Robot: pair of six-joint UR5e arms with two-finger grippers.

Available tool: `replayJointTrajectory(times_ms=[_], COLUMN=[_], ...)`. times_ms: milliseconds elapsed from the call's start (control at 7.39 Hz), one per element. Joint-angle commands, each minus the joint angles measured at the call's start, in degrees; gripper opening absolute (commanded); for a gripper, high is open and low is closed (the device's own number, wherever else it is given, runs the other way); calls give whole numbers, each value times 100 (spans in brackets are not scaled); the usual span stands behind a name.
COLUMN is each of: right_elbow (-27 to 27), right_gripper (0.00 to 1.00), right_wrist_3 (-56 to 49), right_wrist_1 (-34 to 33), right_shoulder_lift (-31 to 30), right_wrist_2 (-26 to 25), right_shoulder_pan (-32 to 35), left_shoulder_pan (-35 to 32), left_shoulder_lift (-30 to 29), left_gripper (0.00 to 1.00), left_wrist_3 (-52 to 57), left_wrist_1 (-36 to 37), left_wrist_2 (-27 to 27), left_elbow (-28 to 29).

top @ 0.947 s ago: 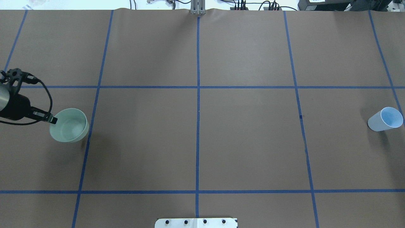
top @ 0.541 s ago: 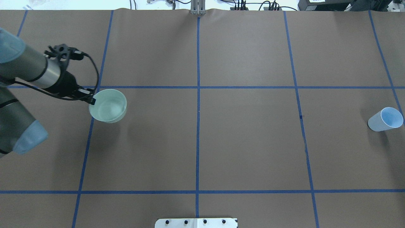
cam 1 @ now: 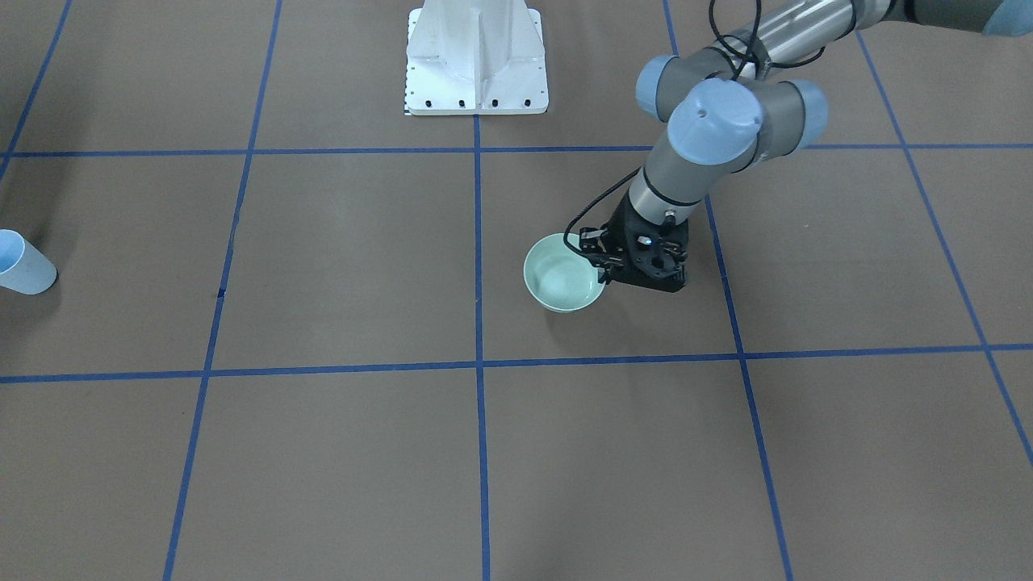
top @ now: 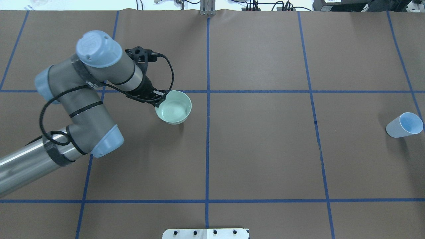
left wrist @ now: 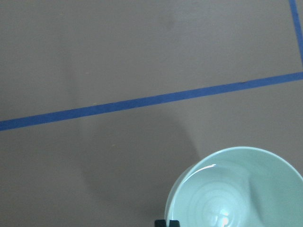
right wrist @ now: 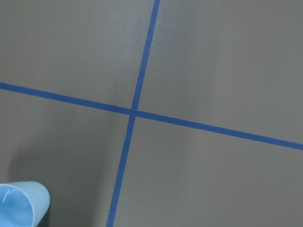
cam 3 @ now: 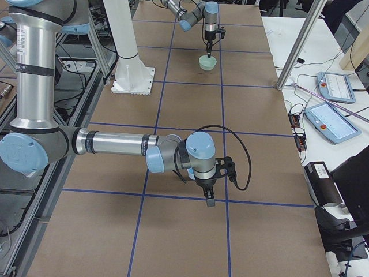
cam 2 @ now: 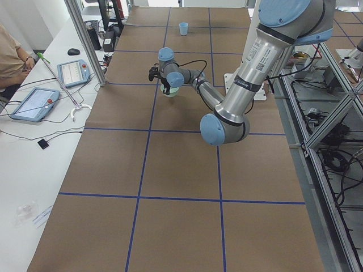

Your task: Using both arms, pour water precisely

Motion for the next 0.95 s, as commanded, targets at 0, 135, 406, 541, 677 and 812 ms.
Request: replayJointTrajectory(times_ms=[0, 135, 406, 541, 677, 812], right_elbow=[8, 0, 8, 9, 9, 9], right_gripper=[100, 100, 100, 100, 100, 100], right_wrist_3=[1, 1, 10, 10, 10, 10], right_wrist_1=[0, 0, 0, 0, 0, 0], right_shoulder_lift=[0, 0, 8, 8, 8, 8], right_wrist_2=[3, 3, 3, 3, 3, 3], right_shoulder_pan=[0, 0, 0, 0, 0, 0], left_shoulder_pan=[281, 430, 676, 739, 774, 818], left_shoulder_lift=[-699, -832, -930, -939, -939, -956], left_gripper=[0, 0, 0, 0, 5, 45], left_wrist_3=[-201, -271, -350, -350, -472, -708], left_wrist_1=[-3, -21, -47, -47, -47, -65], left_wrist_2=[241, 277, 556, 611, 611, 620], left_elbow=[655, 796, 833, 833, 833, 824])
